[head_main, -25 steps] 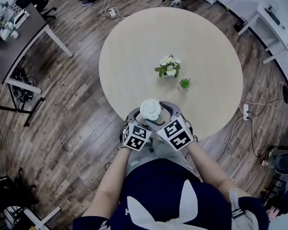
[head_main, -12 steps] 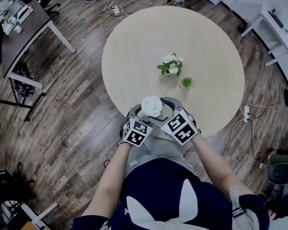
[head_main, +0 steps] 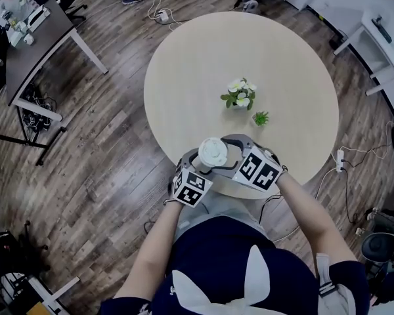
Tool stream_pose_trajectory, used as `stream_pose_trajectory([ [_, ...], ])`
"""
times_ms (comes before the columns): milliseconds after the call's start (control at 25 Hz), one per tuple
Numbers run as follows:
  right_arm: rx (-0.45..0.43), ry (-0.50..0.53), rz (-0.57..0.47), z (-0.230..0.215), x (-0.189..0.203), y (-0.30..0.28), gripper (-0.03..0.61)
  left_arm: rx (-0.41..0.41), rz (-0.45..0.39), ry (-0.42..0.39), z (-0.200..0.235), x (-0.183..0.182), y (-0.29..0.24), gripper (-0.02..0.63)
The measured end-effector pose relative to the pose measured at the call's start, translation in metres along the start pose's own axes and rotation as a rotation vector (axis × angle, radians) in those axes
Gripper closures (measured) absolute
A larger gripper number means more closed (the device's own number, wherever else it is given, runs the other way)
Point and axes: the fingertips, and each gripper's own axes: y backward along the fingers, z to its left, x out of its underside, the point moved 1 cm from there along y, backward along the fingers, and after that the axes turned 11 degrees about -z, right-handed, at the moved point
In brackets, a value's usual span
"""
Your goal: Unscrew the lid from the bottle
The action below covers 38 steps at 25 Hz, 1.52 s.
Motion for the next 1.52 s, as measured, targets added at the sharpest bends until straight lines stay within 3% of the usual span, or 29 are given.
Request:
stream_pose_trajectory([
  [240, -0.162, 0.132, 0.086, 0.000, 0.000, 0.001, 0.210, 0.016, 0.003, -0.005, -0.001, 0.000, 0.001, 0.282],
  [560, -0.349, 0.355, 0.283, -0.003, 0.001, -0.001, 0.212, 0.033, 0.008, -0.018, 0.002, 0.001, 0.002, 0.282],
  [880, -0.474, 0.622, 0.400, -0.006, 0.005, 0.000, 0.222, 0.043, 0.019, -0.026, 0.001, 0.002, 0.003, 0.284],
  [1120, -0.499, 0.767, 0.471, -0.009, 0.007, 0.001, 0.225, 0.044, 0.024, -0.028, 0.000, 0.001, 0.002, 0.284],
  [1200, -0.468, 0.751, 0.467, -0.009, 0.007, 0.001, 0.224, 0.043, 0.023, -0.025, 0.000, 0.001, 0.002, 0.284],
  [1320, -0.344, 0.648, 0.426, -0.014, 0.004, 0.002, 0.210, 0.044, 0.025, -0.019, 0.000, 0.002, 0.001, 0.284],
  [1520, -0.166, 0.287, 0.204, -0.014, 0.000, 0.010, 0.175, 0.041, 0.031, -0.022, 0.001, 0.003, 0.002, 0.284],
])
